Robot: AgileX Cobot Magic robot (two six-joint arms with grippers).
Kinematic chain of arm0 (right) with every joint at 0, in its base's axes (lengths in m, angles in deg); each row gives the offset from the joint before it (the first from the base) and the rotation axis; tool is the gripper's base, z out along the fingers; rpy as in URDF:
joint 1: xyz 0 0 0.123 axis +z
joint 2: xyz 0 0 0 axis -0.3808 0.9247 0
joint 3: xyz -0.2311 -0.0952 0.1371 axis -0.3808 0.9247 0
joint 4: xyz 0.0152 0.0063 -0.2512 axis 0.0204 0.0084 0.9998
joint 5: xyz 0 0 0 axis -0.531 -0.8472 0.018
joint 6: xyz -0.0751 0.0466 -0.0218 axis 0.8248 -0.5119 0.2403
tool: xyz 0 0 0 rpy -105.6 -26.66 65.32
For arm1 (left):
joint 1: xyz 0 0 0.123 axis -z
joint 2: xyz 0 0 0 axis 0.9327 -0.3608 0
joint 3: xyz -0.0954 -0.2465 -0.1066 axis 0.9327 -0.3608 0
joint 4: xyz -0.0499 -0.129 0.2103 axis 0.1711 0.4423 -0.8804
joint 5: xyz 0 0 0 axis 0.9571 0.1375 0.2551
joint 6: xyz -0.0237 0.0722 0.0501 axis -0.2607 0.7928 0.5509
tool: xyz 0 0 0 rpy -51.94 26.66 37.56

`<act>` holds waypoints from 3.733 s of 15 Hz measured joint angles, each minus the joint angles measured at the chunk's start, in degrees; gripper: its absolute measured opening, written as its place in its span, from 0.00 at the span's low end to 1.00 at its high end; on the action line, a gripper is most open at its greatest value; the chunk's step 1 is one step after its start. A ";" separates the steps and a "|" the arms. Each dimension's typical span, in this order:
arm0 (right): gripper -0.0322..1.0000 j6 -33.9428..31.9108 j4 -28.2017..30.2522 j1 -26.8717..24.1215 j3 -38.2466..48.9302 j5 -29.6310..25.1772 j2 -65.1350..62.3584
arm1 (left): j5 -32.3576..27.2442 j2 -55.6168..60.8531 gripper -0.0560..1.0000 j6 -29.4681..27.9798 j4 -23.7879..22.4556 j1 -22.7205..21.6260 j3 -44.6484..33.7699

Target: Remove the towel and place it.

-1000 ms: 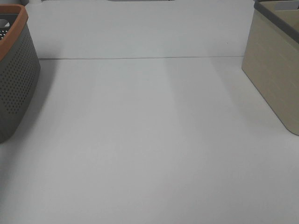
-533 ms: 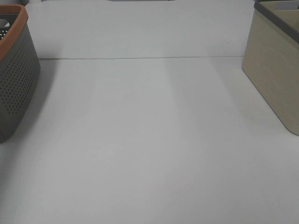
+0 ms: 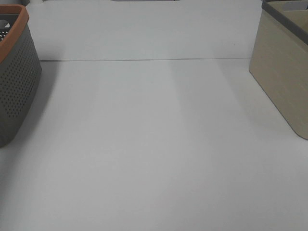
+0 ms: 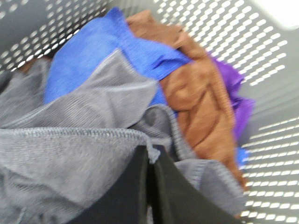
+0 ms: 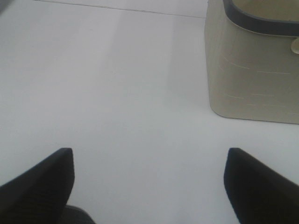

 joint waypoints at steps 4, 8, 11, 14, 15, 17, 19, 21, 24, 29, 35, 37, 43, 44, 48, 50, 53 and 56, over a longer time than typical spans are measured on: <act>0.85 0.00 0.00 0.00 0.00 0.00 0.00 | 8.77 4.93 0.05 2.52 -2.52 0.00 0.00; 0.85 0.00 0.00 0.00 0.00 0.00 0.00 | 19.48 9.34 0.05 5.79 -3.78 0.00 1.95; 0.85 0.00 0.00 0.00 0.00 0.00 0.00 | 22.63 12.03 0.05 5.84 -6.88 0.00 3.04; 0.85 0.00 0.00 0.00 0.00 0.00 0.00 | 29.28 14.90 0.05 6.02 -10.08 0.00 3.27; 0.85 0.00 0.00 0.00 0.00 0.00 0.00 | 31.00 15.99 0.05 6.02 -10.43 0.00 3.44; 0.85 0.00 0.00 0.00 0.00 0.00 0.00 | 32.31 17.36 0.05 6.02 -10.77 0.00 4.98; 0.85 0.00 0.00 0.00 0.00 0.00 0.00 | 35.47 18.33 0.05 5.96 -10.83 0.00 11.23; 0.85 0.00 0.00 0.00 0.00 0.00 0.00 | 38.10 18.33 0.05 5.84 -10.89 0.11 14.44; 0.85 0.00 0.00 0.00 0.00 0.00 0.00 | 39.71 18.33 0.05 5.84 -11.29 2.98 21.60; 0.85 0.00 0.00 0.00 0.00 0.00 0.00 | 40.11 16.04 0.05 3.55 -11.97 11.63 30.25; 0.85 0.00 0.00 0.00 0.00 0.00 0.00 | 56.44 7.39 0.05 -28.36 -41.31 12.89 33.69; 0.85 0.00 0.00 0.00 0.00 0.00 0.00 | 60.56 5.67 0.05 -34.26 -48.87 12.89 34.03; 0.85 0.00 -0.06 0.00 0.00 0.00 0.00 | 83.31 0.92 0.05 -37.64 -64.23 13.01 34.26; 0.85 0.00 -0.23 0.00 0.00 0.00 0.00 | 85.89 0.69 0.05 -37.59 -65.03 13.01 34.26; 0.84 2.01 -4.98 0.00 -1.26 8.88 8.14 | 88.75 -1.09 0.05 -35.64 -65.89 13.01 34.32; 0.81 9.22 -9.63 0.00 -1.32 20.28 14.38 | 88.75 -1.43 0.05 -33.92 -66.00 13.01 34.32; 0.79 25.15 -19.65 0.00 -1.32 39.53 27.56 | 88.81 -1.78 0.05 -33.92 -66.00 13.01 34.32; 0.76 41.65 -33.86 0.00 -1.38 48.99 42.28 | 85.14 -1.89 0.05 -35.87 -66.00 13.69 34.32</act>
